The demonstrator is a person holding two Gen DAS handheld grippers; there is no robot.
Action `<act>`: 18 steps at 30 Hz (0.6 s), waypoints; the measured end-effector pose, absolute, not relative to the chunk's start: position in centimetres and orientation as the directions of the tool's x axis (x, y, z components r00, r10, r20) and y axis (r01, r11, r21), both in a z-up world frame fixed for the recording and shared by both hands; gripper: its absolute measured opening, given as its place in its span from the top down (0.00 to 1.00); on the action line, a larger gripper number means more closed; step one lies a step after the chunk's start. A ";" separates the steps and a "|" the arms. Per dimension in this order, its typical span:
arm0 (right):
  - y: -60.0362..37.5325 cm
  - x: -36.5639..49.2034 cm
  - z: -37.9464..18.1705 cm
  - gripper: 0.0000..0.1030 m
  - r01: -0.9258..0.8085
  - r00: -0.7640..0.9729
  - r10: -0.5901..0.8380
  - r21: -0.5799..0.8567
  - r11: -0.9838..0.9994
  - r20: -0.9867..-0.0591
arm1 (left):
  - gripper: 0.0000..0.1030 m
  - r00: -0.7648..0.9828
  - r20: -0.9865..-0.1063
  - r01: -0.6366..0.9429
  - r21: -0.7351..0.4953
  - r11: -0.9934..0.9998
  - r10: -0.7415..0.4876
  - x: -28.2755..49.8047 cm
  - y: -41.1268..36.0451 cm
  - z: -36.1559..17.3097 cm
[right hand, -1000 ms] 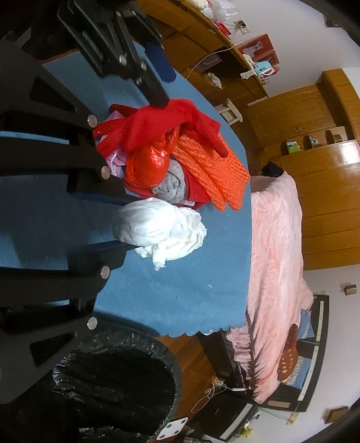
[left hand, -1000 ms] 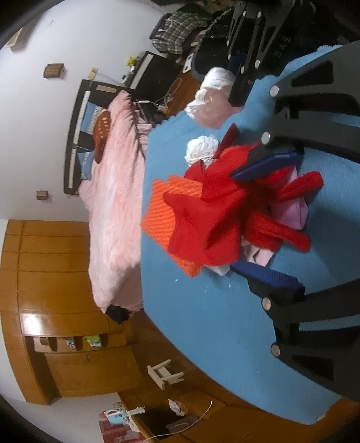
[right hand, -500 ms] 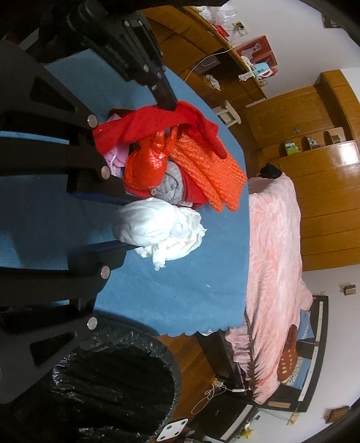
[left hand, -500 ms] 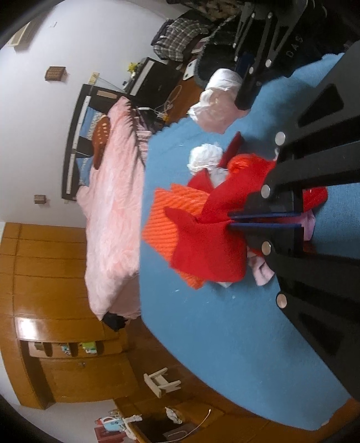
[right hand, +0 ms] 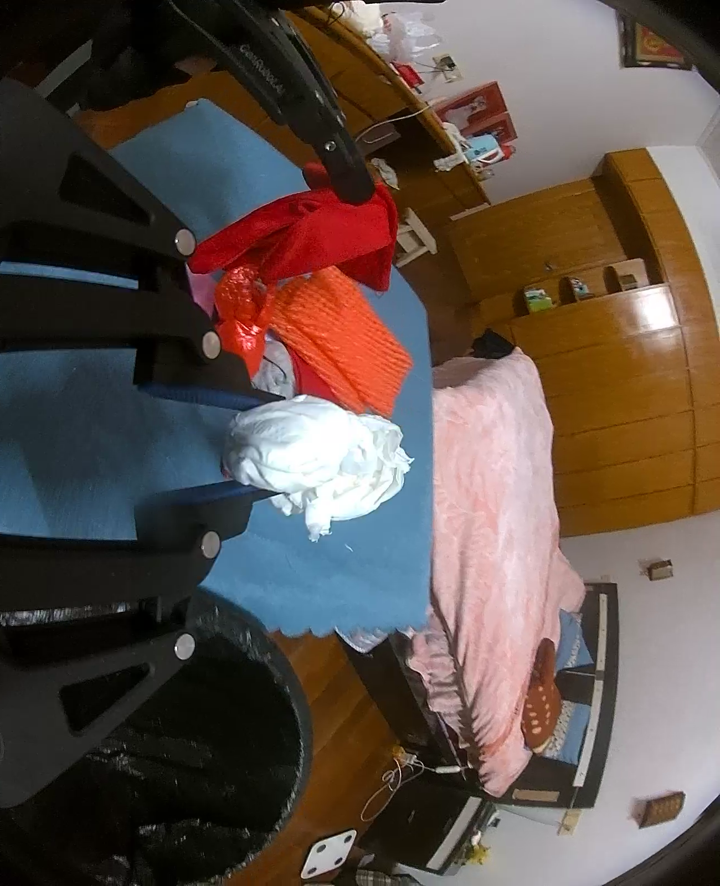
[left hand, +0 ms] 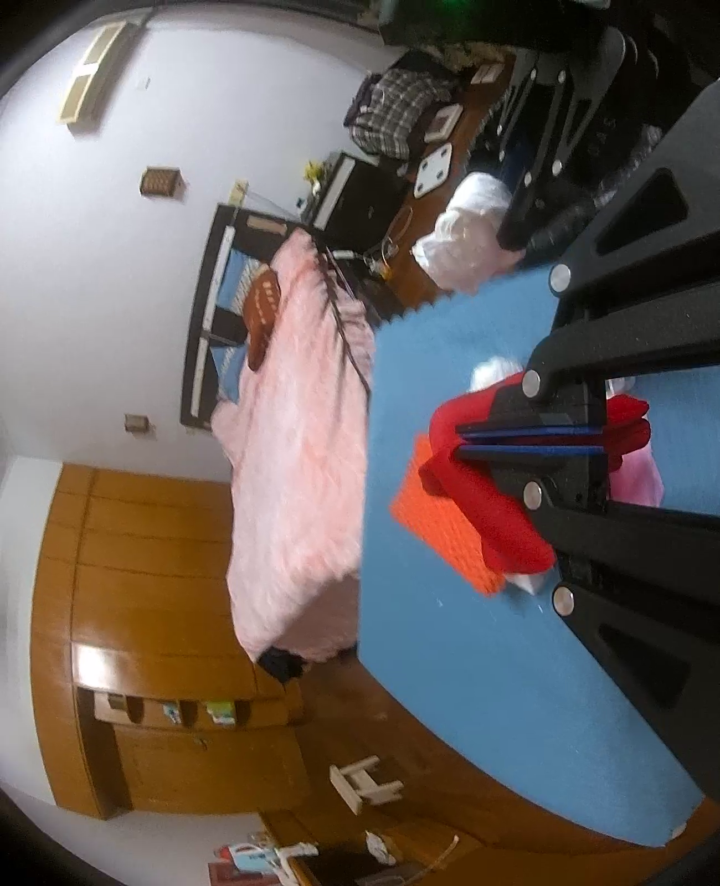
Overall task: Collect trash
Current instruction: 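Grasp the red cloth with the left tool while the right tool carries tissue to the bin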
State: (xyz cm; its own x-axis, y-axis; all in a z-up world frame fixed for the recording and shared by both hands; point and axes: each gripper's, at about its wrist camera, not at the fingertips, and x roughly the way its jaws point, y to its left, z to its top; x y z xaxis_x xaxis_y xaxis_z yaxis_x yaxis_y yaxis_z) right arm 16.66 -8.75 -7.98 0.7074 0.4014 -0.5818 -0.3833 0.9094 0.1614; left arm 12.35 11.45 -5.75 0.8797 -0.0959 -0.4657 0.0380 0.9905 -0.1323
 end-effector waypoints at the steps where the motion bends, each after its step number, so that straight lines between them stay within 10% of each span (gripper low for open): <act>1: -9.3 16.5 -7.6 0.77 -0.377 0.714 0.399 0.164 0.912 -0.575 | 0.98 0.882 -0.458 0.057 -0.136 0.989 -0.114 12.2 10.8 -5.3; 18: -22.7 13.4 -6.6 0.77 -0.135 0.808 0.183 0.126 0.983 -0.561 | 0.98 0.787 -0.456 0.373 -0.184 0.909 -0.415 13.6 -2.5 -4.0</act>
State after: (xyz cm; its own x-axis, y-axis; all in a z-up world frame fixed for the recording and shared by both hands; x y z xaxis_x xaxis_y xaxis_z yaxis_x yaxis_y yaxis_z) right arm 13.43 -22.74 -6.56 0.8077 0.1827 -0.5605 -0.1346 0.9828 0.1264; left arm 13.61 -2.49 -4.01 0.7874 -0.4151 -0.4558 0.3730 0.9094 -0.1838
